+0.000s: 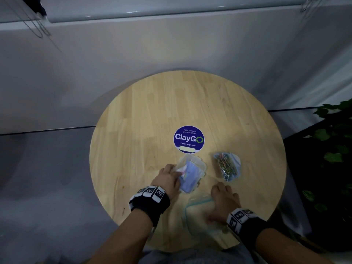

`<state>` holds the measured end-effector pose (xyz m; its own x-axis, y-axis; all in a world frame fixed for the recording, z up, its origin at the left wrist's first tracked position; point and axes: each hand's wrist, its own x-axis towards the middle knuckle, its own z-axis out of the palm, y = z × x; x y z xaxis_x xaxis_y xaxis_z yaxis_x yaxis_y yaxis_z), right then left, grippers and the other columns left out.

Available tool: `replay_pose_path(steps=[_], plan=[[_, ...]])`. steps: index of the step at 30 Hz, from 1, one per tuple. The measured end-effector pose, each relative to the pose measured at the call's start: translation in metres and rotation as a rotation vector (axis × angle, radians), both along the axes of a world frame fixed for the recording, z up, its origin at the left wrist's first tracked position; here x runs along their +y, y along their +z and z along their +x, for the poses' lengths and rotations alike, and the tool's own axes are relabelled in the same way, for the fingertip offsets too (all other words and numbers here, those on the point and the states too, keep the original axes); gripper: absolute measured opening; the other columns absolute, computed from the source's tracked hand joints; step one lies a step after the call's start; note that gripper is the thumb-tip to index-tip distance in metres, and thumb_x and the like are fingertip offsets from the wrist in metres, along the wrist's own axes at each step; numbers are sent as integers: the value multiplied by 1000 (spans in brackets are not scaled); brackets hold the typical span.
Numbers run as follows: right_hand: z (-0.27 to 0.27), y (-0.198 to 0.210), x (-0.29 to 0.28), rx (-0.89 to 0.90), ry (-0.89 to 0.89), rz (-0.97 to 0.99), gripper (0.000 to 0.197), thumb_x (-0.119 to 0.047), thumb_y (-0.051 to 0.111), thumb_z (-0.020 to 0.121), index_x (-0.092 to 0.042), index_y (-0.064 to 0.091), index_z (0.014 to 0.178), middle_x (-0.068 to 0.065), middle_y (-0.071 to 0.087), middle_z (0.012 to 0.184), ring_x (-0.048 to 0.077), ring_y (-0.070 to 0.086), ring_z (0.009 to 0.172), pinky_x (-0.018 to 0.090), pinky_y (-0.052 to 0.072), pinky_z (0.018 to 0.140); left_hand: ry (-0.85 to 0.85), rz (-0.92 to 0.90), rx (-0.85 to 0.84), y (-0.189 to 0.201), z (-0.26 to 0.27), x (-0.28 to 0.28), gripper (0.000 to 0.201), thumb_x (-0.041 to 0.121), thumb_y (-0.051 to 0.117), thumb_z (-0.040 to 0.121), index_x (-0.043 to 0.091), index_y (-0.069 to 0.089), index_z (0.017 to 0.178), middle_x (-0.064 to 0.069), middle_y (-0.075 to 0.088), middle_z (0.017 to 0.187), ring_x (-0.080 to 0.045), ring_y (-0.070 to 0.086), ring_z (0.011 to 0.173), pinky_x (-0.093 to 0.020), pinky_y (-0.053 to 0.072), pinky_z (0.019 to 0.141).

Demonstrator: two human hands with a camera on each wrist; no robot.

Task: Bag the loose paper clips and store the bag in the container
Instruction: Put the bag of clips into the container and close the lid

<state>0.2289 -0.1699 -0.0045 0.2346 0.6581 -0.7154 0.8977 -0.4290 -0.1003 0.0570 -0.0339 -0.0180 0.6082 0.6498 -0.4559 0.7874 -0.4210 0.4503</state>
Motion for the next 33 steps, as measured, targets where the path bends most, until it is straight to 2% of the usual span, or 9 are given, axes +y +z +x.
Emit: replay_pose_path(steps=[5, 9, 12, 17, 21, 25, 29, 31, 33], plan=[[23, 22, 7, 597, -328, 166, 41, -4, 69, 61, -33, 43, 74, -6, 51, 73, 14, 50, 71, 31, 43, 66, 20, -57, -27, -1, -5, 1, 39, 20, 45, 90, 26, 56, 127, -7, 34, 144, -29, 42, 125, -32, 34, 107], [38, 55, 58, 831, -275, 268, 37, 7, 67, 60, -27, 57, 71, -3, 56, 71, 13, 54, 71, 32, 47, 67, 27, -85, -59, 0, -7, 3, 39, 18, 47, 89, 25, 57, 126, -5, 36, 144, -29, 42, 126, -33, 32, 108], [41, 54, 105, 729, -221, 346, 40, 10, 72, 59, -28, 59, 66, -3, 55, 67, 15, 52, 68, 31, 47, 66, 19, -121, -26, 4, -3, 6, 50, 38, 41, 83, 24, 54, 130, -6, 41, 143, -31, 45, 123, -37, 37, 105], [37, 33, 137, 539, -180, 324, 32, -2, 76, 65, -26, 59, 79, -2, 56, 82, 15, 50, 74, 29, 44, 72, 110, -189, -121, -2, -5, 11, 54, 31, 38, 76, 16, 61, 122, -8, 57, 129, -26, 55, 115, -28, 43, 97], [32, 20, 136, 526, -212, 304, 29, -4, 72, 68, -23, 59, 86, -3, 60, 86, 19, 54, 83, 35, 49, 81, 408, -210, -298, -7, -10, 5, 25, 12, 56, 82, 22, 69, 102, 1, 69, 105, -18, 63, 96, -21, 46, 81], [33, 18, 137, 476, -219, 287, 27, -8, 72, 71, -25, 57, 87, -9, 54, 78, 17, 52, 79, 27, 44, 68, 855, -429, -620, -8, -13, -5, 47, -10, 47, 81, 34, 56, 70, -4, 65, 95, -24, 58, 80, -31, 47, 62], [31, 18, 139, 455, -170, 278, 28, -11, 72, 73, -23, 60, 94, -10, 49, 79, 16, 51, 81, 25, 40, 69, 1001, -520, -485, 6, -10, -8, 9, 25, 59, 86, 27, 53, 80, -11, 62, 85, -25, 57, 62, -30, 46, 53], [29, 18, 137, 438, -182, 304, 29, -13, 72, 73, -23, 59, 97, -8, 50, 84, 16, 51, 84, 24, 38, 71, 919, -526, -394, 8, -14, -8, 32, 34, 78, 69, 21, 52, 81, -9, 64, 76, -24, 59, 55, -29, 48, 48], [27, 18, 136, 435, -195, 319, 31, -15, 72, 74, -22, 55, 99, -5, 50, 84, 17, 50, 81, 24, 38, 65, 883, -564, -390, 12, -14, -6, 38, 23, 86, 62, 18, 51, 77, -7, 63, 69, -22, 59, 49, -33, 52, 48]])
